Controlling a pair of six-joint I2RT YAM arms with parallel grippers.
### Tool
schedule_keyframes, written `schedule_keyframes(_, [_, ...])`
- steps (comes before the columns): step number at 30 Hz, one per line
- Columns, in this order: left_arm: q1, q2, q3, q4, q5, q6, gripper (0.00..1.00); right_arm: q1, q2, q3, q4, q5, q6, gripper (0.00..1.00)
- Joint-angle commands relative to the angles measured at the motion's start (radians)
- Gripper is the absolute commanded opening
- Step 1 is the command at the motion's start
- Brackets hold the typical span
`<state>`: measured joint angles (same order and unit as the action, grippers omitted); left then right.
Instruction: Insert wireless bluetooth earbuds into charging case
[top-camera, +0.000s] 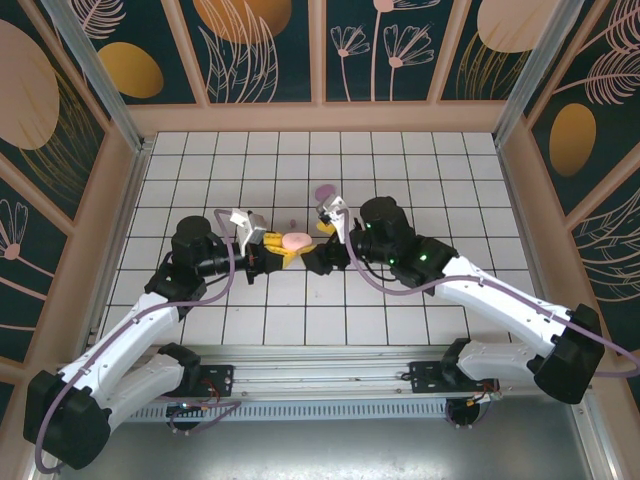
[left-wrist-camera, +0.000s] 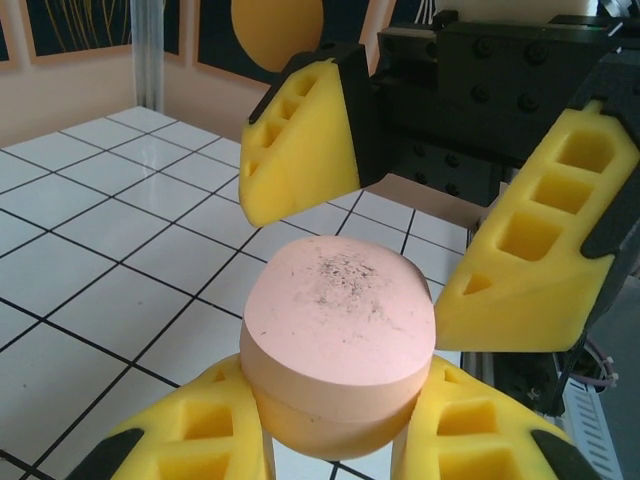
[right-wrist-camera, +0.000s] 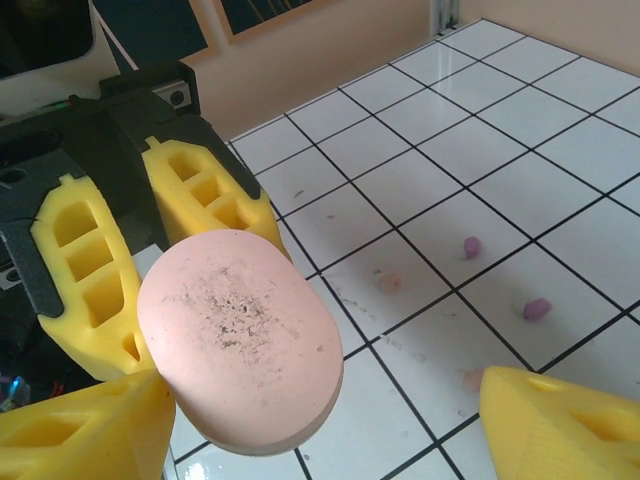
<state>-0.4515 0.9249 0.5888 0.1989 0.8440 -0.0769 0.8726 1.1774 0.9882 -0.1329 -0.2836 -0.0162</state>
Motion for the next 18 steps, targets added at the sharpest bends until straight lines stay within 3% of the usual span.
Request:
schedule_keyframes(1, [-0.009,-0.006,-0.017,0.011,0.078,0.006,0.05,-0.052,0.000,0.017,0.103,0.027,0.043,0.78])
schedule_keyframes(10, [-0.009,-0.003,-0.009,0.010,0.065,0.003,0.04,-0.081,0.010,0.015,0.117,-0.004,0.064,0.78])
schedule_keyframes(18, [-0.008,-0.008,-0.013,0.009,-0.029,-0.038,0.02,-0.081,-0.018,0.010,0.122,-0.036,0.085,0.78])
